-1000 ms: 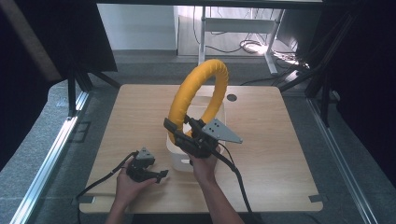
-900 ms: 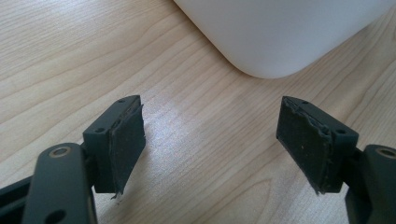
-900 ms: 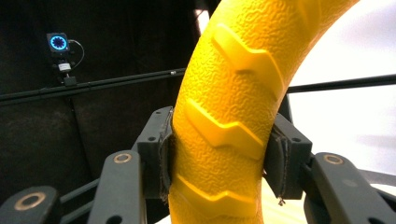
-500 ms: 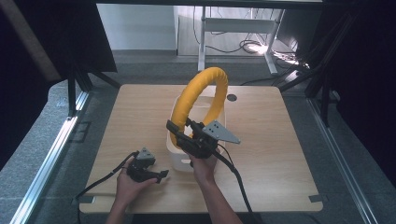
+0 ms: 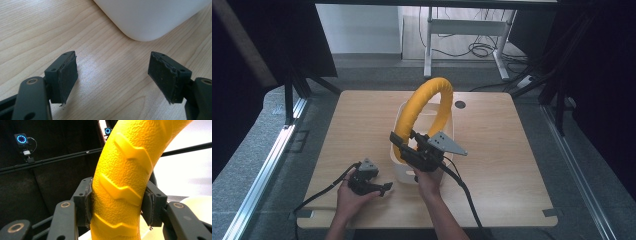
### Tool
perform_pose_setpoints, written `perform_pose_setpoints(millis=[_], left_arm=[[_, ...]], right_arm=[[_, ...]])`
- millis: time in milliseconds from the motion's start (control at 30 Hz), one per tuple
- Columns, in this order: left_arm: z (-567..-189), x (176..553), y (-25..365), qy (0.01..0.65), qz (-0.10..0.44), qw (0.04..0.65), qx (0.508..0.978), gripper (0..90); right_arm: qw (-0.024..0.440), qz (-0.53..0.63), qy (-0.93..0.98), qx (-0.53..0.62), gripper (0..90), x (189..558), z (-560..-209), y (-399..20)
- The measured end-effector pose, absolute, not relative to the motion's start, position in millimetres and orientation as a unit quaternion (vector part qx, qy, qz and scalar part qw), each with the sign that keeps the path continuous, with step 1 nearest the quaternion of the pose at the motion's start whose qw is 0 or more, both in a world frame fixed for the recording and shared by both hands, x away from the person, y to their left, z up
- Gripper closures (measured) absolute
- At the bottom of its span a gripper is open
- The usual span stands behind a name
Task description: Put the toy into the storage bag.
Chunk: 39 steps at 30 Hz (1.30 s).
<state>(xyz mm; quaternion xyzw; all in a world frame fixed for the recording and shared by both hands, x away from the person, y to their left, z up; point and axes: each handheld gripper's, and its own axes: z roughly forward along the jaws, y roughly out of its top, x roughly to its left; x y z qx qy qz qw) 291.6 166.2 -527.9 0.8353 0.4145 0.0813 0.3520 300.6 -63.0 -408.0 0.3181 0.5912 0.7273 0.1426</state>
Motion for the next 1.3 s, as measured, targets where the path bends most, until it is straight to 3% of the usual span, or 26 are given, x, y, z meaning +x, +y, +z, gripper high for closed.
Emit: perform_pose_setpoints(millis=[1100, 1300], left_arm=[[-526, 291, 167, 0.415, 0.069, 0.367, 0.83, 23.9], [-526, 291, 167, 0.414, 0.069, 0.367, 0.83, 23.9]], right_arm=[[0.132, 0.671, 0.631, 0.366, 48.4, 301, -422, -58], [0.156, 0.665, 0.635, 0.36, 45.9, 298, -421, -57]])
